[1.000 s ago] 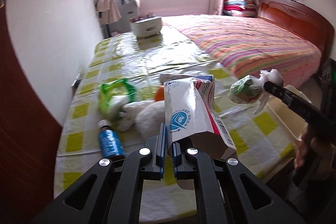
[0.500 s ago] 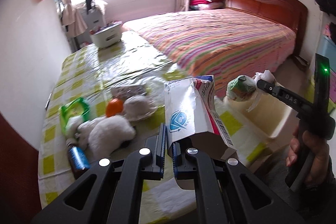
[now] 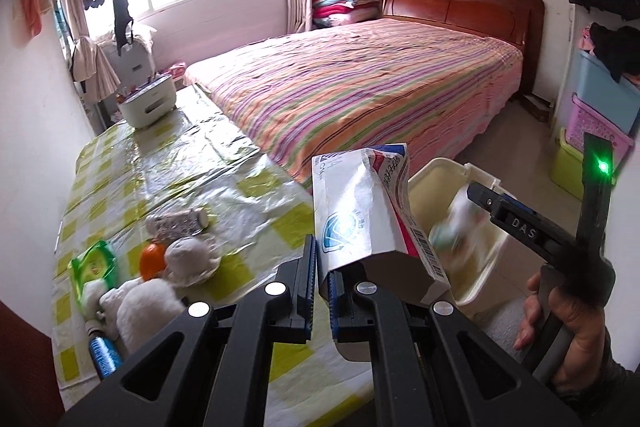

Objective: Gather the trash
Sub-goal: 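Lower the tissue box over the bin and open the left gripper, then move the right tool to the white knit hat and close on it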

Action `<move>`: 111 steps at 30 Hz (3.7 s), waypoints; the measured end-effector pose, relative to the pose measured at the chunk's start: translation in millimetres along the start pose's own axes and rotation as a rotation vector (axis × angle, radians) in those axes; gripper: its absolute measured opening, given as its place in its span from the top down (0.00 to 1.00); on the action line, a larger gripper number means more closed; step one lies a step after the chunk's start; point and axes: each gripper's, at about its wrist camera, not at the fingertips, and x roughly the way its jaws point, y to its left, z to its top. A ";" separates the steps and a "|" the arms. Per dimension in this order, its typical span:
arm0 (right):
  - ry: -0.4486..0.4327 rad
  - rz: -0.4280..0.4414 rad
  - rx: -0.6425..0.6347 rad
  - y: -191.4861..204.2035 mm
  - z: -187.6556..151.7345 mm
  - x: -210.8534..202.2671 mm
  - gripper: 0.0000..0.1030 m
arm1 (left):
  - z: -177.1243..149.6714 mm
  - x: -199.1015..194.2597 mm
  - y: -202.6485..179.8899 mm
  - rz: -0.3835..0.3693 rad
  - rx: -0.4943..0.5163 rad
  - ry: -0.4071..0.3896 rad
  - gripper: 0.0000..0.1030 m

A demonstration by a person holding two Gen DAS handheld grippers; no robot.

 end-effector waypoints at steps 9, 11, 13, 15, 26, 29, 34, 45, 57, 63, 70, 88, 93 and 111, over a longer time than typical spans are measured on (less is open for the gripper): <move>-0.216 0.111 0.136 -32.2 0.1 -38.6 0.28 | 6.3 31.4 -25.2 -0.028 0.027 0.058 0.95; -0.245 0.127 0.158 -39.0 -0.2 -43.9 0.28 | 5.8 37.6 -31.1 -0.033 0.041 0.070 0.95; -0.252 0.133 0.186 -47.0 0.7 -44.8 0.28 | 6.9 45.3 -38.7 -0.045 0.057 0.080 0.95; -0.255 0.133 0.210 -55.0 1.0 -45.1 0.28 | 8.2 52.8 -47.1 -0.057 0.069 0.093 0.95; -0.262 0.130 0.234 -67.0 -1.7 -46.0 0.28 | 14.0 86.2 -91.0 -0.105 0.161 0.136 0.94; -0.263 0.131 0.235 -67.5 -1.2 -48.5 0.28 | 15.2 91.6 -93.6 -0.106 0.162 0.141 0.94; -0.259 0.128 0.223 -66.8 -0.7 -48.8 0.28 | 12.6 99.6 -92.0 -0.108 0.156 0.167 0.93; -0.247 0.116 0.199 -61.0 2.0 -46.3 0.28 | 17.0 91.9 -92.4 -0.149 0.137 0.196 0.93; -0.237 0.119 0.179 -55.2 3.0 -44.2 0.26 | 31.2 84.9 -68.4 -0.246 -0.013 0.171 0.23; -0.234 0.121 0.170 -54.6 3.5 -43.1 0.26 | 33.9 63.5 -60.3 -0.165 -0.027 0.115 0.23; -0.219 0.140 0.153 -47.1 2.0 -39.9 0.25 | 16.5 42.8 -11.5 -0.060 -0.130 0.095 0.23; 0.089 0.432 -0.292 125.1 -39.9 34.0 0.24 | -66.1 -54.8 138.4 0.225 -0.422 -0.060 0.23; 0.228 0.510 -0.405 179.4 -56.3 63.6 0.24 | -87.1 -59.2 161.9 0.275 -0.476 -0.031 0.23; 0.496 0.467 -0.645 257.0 -87.9 148.0 0.49 | -123.2 -57.9 190.7 0.307 -0.560 0.034 0.23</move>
